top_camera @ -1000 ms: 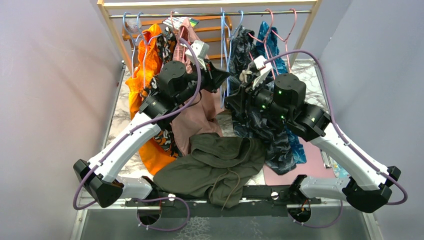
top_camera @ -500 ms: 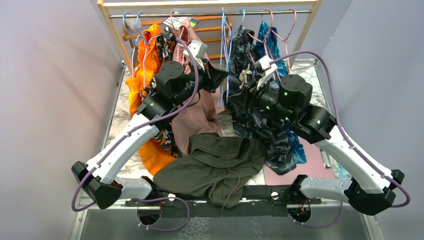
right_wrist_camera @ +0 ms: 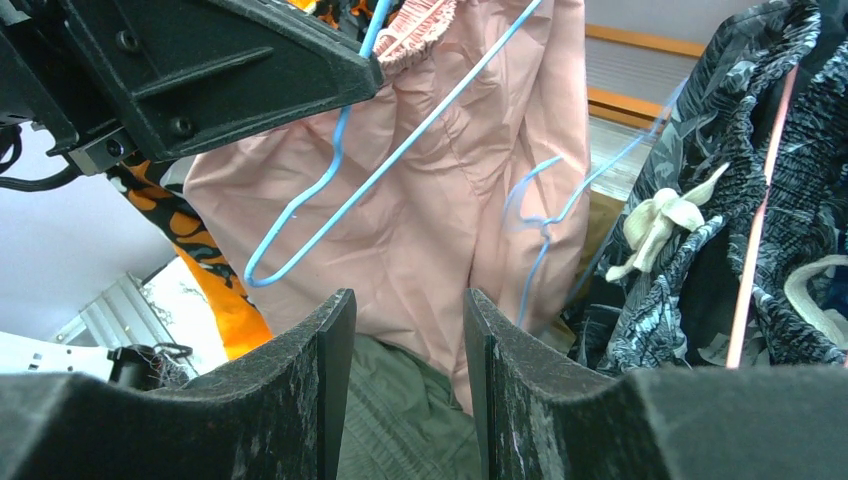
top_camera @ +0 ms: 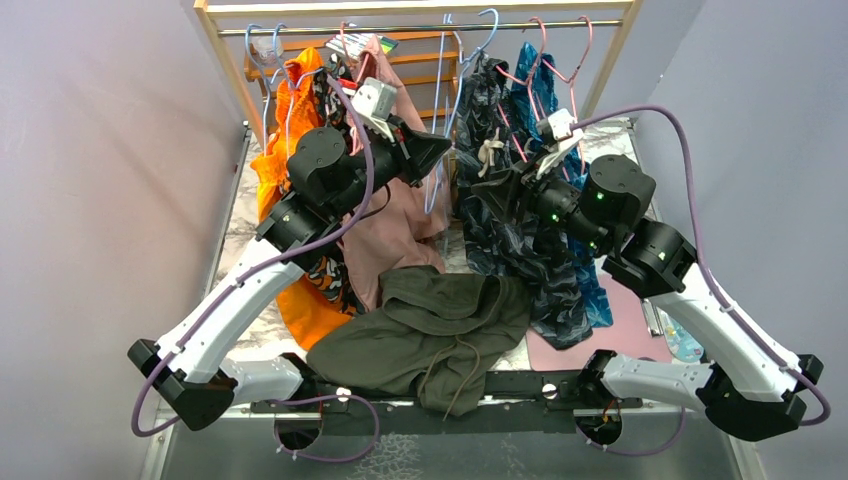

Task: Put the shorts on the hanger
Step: Pick up the hanger from the clothesline.

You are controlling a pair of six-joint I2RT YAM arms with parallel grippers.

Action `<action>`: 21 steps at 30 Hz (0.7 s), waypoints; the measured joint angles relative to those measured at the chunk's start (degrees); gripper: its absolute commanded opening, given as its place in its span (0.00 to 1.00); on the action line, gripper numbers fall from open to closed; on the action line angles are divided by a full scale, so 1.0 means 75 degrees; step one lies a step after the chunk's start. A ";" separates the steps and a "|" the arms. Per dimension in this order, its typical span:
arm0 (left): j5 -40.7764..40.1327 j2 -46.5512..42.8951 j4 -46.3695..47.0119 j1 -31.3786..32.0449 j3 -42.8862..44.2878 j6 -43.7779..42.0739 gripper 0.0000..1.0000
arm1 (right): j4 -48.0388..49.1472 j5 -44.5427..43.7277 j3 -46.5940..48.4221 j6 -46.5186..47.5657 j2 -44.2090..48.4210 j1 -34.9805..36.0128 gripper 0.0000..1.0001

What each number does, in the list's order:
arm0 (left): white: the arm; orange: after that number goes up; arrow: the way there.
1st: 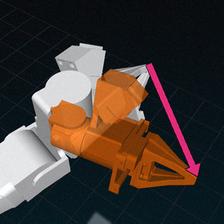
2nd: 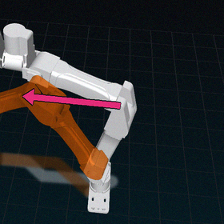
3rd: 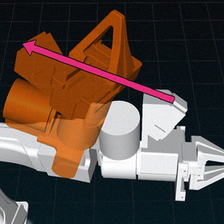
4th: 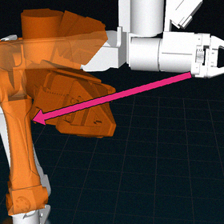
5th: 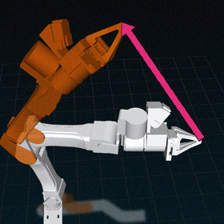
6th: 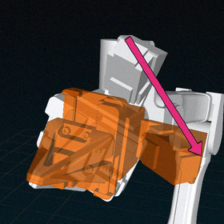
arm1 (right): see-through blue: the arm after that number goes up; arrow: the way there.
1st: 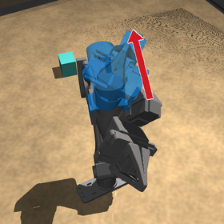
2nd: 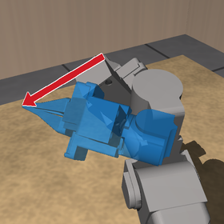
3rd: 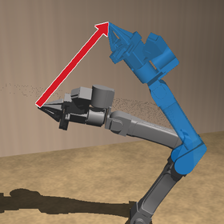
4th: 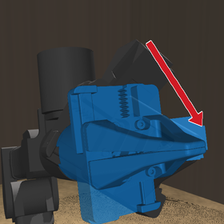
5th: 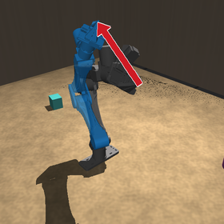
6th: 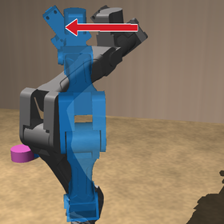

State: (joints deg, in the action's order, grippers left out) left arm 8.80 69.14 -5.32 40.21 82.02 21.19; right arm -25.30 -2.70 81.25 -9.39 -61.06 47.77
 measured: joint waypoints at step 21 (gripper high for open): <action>0.0152 -0.1262 0.0525 0.0000 -0.1632 0.0650 0.00 | 0.1276 0.0192 -0.1320 -0.0513 0.1058 0.0000 0.48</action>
State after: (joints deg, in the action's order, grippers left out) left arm 9.93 59.68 -1.39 40.21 69.78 26.06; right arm -15.73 -1.26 71.35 -13.23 -53.12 47.77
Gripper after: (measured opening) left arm 0.016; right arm 0.467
